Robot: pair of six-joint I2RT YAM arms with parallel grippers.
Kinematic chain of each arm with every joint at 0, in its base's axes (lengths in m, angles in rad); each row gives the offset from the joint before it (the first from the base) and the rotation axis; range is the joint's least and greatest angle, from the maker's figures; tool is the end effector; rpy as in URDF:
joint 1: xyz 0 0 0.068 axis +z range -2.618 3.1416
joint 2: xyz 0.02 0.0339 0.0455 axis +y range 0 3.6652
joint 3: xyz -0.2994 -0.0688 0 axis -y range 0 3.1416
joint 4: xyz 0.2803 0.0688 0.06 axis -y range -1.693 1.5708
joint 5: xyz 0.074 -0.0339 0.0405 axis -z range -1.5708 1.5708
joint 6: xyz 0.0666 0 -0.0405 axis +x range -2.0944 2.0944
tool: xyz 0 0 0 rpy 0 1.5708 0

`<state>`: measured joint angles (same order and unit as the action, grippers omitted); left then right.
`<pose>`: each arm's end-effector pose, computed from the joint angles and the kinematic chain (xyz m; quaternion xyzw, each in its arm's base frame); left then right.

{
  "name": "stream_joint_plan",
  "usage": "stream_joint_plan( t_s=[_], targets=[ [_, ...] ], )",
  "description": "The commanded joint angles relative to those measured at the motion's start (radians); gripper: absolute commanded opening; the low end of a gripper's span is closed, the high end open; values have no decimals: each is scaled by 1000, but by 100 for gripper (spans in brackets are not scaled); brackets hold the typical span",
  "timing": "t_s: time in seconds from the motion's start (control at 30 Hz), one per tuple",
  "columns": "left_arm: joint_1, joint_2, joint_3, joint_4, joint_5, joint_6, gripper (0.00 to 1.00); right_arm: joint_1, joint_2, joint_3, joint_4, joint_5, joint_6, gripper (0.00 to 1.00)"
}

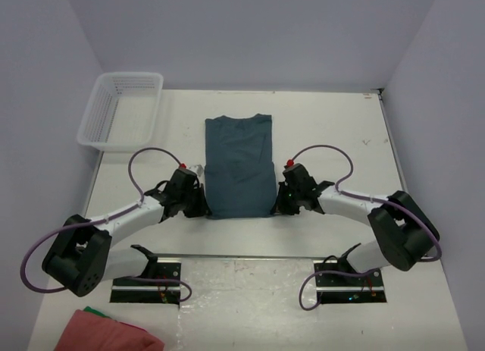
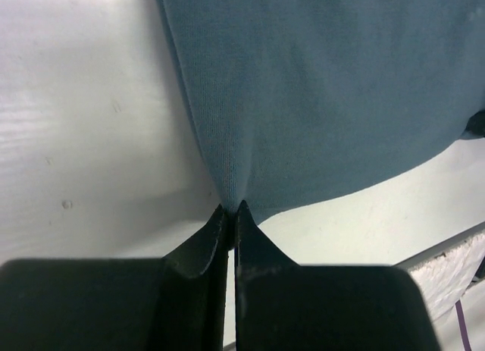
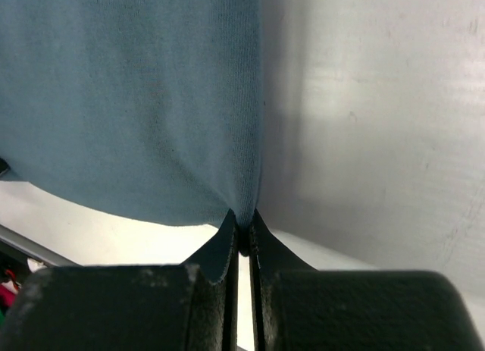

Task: Fold and stack the t-shirts
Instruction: Grab one side of the 2/3 rectangular tshirt with both arms

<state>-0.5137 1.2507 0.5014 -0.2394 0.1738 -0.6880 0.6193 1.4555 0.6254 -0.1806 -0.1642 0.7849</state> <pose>0.2109 -0.1322 0.1341 -0.0583 0.9529 -0.2302 0.1888 0.2324 0.1791 0.1262 0.0566 0.9564 0.2381 0.1594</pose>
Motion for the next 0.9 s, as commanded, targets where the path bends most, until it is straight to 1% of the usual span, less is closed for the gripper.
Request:
stream_joint_plan(
  t_s=[0.0,0.17,0.3,0.63,0.87],
  targets=[
    [-32,-62,-12,-75,-22,-22,0,29,-41,-38,-102,100,33,0],
    [-92,-132,-40,-110,-54,-67,0,86,-72,-52,-131,150,66,0],
    [-140,-180,-61,-129,-68,-105,0,118,-107,-72,-146,163,93,0],
    [-181,-324,-90,-227,-97,-145,0,189,-187,-130,-171,201,165,0],
    [-209,-382,-104,-262,-92,-174,0,240,-233,-148,-200,224,204,0]
  ],
)
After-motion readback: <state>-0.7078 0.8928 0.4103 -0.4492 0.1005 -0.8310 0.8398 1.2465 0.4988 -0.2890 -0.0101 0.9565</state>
